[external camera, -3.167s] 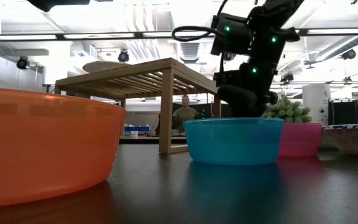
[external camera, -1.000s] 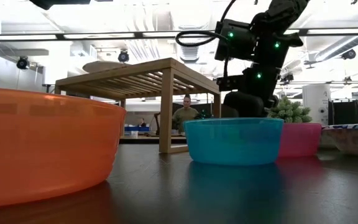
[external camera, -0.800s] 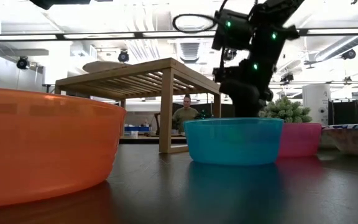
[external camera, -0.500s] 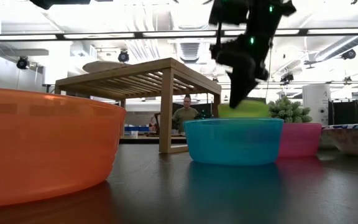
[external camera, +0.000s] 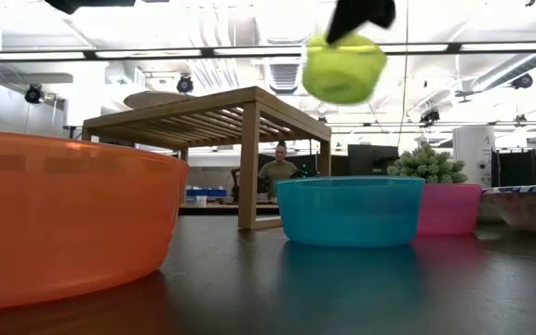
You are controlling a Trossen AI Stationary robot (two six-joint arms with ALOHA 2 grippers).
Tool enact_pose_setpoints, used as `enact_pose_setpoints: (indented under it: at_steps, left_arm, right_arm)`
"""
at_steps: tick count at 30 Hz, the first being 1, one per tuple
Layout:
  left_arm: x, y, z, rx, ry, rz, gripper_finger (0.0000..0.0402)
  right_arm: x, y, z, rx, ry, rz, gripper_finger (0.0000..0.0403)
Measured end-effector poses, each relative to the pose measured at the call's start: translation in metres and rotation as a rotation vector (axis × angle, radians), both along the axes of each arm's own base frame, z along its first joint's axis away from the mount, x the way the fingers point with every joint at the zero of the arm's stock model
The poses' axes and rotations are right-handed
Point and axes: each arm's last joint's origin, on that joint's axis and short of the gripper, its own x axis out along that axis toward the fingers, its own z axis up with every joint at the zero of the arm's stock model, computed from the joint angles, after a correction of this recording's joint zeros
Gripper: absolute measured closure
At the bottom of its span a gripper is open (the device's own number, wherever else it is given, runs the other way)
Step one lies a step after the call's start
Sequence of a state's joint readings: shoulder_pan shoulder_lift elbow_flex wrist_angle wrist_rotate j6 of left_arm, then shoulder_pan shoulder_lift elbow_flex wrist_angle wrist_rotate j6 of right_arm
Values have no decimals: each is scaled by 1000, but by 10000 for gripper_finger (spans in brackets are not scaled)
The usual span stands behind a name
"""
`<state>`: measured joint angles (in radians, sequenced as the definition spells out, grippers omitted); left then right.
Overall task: Place and stack bowls onto a shelf
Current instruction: Put the green bowl on the shelf
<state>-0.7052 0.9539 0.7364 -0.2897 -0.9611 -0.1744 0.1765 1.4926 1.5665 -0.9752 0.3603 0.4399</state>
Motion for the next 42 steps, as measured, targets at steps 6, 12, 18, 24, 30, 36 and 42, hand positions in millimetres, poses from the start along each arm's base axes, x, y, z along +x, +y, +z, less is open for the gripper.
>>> enact_pose_setpoints:
  at_steps: [6, 12, 18, 24, 30, 36, 42]
  left_arm:
    - [0, 0, 3, 28, -10, -12, 290]
    - [-2, 2, 9, 33, -38, -12, 290]
    - [-6, 6, 13, 30, -65, 21, 290]
    - [-7, 7, 13, 31, -64, 21, 290]
    - [-7, 7, 13, 32, -62, 21, 290]
    - [-7, 7, 13, 32, -62, 21, 290]
    - [-7, 7, 13, 32, -62, 21, 290]
  right_arm:
    - [21, -12, 9, -136, -139, 67, 394]
    - [55, -39, -5, -243, -187, 88, 394]
    - [79, -69, -28, -292, -167, 52, 394]
    - [86, -83, -41, -293, -131, 22, 394]
    - [87, -84, -41, -295, -136, 21, 394]
    - [88, -83, -40, -283, -148, 76, 390]
    - [90, -83, -37, -283, -178, 74, 352]
